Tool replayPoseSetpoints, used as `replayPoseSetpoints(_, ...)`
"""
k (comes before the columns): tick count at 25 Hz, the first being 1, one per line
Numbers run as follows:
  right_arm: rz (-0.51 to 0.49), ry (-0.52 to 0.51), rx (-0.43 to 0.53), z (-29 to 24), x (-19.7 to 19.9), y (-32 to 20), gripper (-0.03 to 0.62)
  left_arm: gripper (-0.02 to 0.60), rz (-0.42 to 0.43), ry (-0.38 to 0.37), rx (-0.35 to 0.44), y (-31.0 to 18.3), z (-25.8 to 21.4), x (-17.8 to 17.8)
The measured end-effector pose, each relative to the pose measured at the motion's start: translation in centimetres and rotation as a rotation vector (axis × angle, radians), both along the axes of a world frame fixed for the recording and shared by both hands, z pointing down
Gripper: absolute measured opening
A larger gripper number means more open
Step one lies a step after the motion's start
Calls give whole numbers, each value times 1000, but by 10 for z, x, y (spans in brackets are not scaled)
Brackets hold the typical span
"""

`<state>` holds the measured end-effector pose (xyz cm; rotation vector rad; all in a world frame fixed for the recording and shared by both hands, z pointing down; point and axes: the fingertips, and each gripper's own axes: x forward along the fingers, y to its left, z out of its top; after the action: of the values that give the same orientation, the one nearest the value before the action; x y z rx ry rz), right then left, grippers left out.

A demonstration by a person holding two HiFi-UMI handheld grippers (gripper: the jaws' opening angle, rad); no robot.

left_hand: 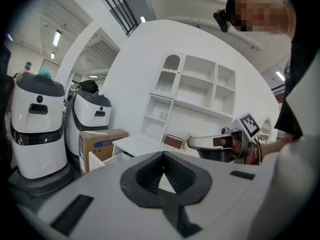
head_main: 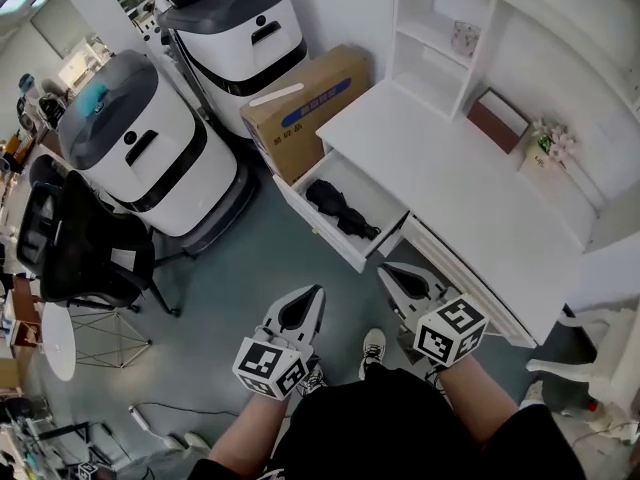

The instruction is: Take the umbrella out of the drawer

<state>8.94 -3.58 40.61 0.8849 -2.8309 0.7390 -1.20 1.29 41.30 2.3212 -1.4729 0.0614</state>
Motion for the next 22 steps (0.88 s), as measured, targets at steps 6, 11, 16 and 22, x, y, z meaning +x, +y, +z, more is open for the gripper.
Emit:
replayPoseSetpoints(6,-49,-5,-10,5,6,-12,2,3,-51,-19,-3,-5,0,7)
replayPoseSetpoints(11,-84,-11,-11,5,8,-18,2,3,-78,-40,-8,-8,-1,11)
replayPoseSetpoints(16,-97,-18,-4,-1,14,-24,2,3,-89,-55,-5,-14,-5,20)
replayPoseSetpoints(22,-108,-22,17,-3,16,-33,2,3,-93,-71,10,-23,-9,26)
